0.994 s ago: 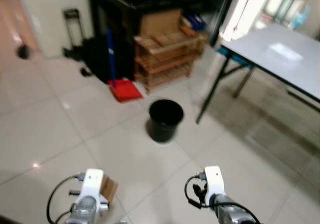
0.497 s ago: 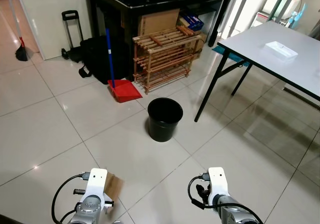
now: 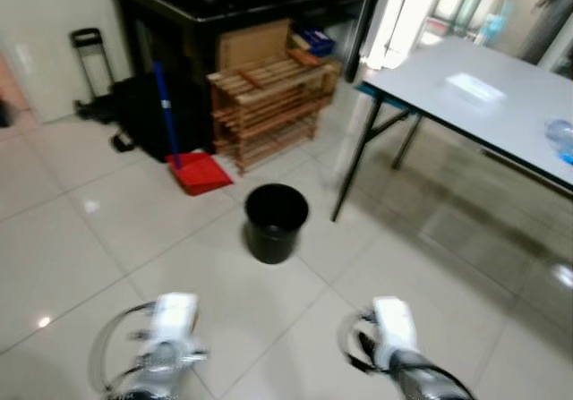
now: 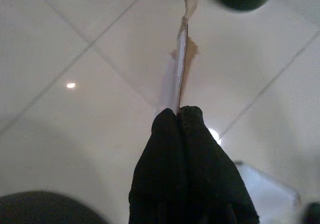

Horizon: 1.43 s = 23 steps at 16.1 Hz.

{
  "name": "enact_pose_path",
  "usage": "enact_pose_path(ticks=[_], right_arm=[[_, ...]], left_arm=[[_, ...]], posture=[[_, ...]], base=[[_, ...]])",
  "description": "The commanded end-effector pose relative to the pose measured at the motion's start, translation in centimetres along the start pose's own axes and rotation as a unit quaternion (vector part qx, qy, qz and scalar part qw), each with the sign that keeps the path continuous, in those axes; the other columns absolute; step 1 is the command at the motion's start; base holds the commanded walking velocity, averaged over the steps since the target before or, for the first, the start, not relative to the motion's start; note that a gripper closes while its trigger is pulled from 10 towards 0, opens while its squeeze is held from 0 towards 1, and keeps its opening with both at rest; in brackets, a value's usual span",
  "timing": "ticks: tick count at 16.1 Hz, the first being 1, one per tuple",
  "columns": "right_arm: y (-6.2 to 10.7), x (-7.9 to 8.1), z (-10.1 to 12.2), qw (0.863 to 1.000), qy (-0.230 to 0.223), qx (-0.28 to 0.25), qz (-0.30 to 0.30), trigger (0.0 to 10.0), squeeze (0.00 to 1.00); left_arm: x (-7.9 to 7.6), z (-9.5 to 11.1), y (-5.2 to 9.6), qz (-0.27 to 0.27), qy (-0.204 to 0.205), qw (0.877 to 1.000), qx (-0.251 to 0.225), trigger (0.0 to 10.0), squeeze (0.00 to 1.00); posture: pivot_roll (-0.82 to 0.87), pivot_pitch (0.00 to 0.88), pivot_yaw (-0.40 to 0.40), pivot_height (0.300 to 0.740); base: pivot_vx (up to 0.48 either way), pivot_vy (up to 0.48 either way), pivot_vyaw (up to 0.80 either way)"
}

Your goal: Picking trash to rubbish bin

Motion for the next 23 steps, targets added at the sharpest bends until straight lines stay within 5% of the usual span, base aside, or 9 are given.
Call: enact_pose_path(ticks=[1, 23], right_arm=[[-0.32, 0.90, 1.09, 1.000, -0.003, -0.015, 0.009, 10.0, 0.00], [-0.44, 1.33, 1.93, 0.999, -0.014, -0.030, 0.027, 10.0, 0.00]], left_arm=[[1.43, -0.52, 0.03, 0.020, -0.003, 1.000, 0.008, 10.0, 0.00], [1.19, -0.12, -0.05, 0.016, -0.004, 1.000, 0.004, 10.0, 0.00]], posture=[[0.03, 0.028, -0.107, 0.740], [0.03, 0.028, -0.108, 0.740]], base=[[0.390, 0.000, 0.00], [0.387, 0.000, 0.00]])
Point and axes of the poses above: a point about 5 cm out from each wrist's last joint towards the gripper, its own y axis pointing back from the gripper into the wrist, its own z axis along the axis of the wrist's last joint, x = y × z, the point moved 2 cm from there along -y, pointing out of the wrist towards the gripper, and after that the axes turned 6 degrees about y, right-handed, at the moved point
